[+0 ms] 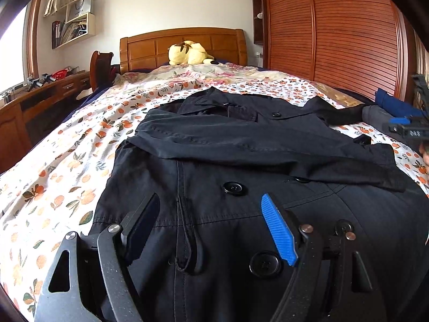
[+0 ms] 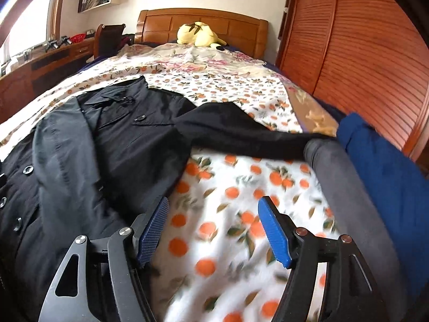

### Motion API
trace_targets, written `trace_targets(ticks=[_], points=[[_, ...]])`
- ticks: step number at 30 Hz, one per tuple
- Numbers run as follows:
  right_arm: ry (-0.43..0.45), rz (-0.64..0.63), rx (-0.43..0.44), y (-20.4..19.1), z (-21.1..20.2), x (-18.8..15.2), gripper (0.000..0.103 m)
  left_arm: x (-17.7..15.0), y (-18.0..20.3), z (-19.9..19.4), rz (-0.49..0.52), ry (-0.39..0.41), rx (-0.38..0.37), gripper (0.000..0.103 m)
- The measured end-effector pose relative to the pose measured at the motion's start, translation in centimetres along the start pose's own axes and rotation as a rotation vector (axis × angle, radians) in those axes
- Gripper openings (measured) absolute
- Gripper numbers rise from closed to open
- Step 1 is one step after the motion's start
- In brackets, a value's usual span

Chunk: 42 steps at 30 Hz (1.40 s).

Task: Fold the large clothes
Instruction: 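Move the right gripper over the coat to the other sleeve, then close the right gripper on the other sleeve near its cuff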

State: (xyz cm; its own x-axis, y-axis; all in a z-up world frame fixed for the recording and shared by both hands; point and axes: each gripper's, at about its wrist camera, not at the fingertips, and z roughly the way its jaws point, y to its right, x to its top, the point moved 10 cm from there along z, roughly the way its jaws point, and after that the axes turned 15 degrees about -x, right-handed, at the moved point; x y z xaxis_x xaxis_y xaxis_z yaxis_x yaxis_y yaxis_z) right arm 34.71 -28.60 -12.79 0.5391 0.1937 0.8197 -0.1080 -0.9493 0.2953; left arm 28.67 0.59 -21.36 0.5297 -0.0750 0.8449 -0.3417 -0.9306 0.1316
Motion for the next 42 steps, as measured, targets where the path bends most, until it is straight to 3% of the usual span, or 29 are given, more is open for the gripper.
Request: trace_targets(ticks=[15,27,36,42], points=[[-0.125,-0.021,-0.049,1.2,11.2,3.3,0.071,0.0,0.0,0.2,-0.006,0.0,-0.018,0.079],[-0.189,-0.102,-0.127,0.7,17.1,5.1,0.071,-0.1,-0.1,0.2,-0.023,-0.004,-0.049,0.079],[-0.198,-0.198,-0.271,1.0,20.6,6.8,0.071,-0.1,0.1,0.2,-0.027,-0.007,-0.058,0.079],[-0.239,-0.16,-0.213,1.0,21.8,6.6,0.071,-0.2,0.2,0.2,-0.027,-0.008,-0.058,0.079]])
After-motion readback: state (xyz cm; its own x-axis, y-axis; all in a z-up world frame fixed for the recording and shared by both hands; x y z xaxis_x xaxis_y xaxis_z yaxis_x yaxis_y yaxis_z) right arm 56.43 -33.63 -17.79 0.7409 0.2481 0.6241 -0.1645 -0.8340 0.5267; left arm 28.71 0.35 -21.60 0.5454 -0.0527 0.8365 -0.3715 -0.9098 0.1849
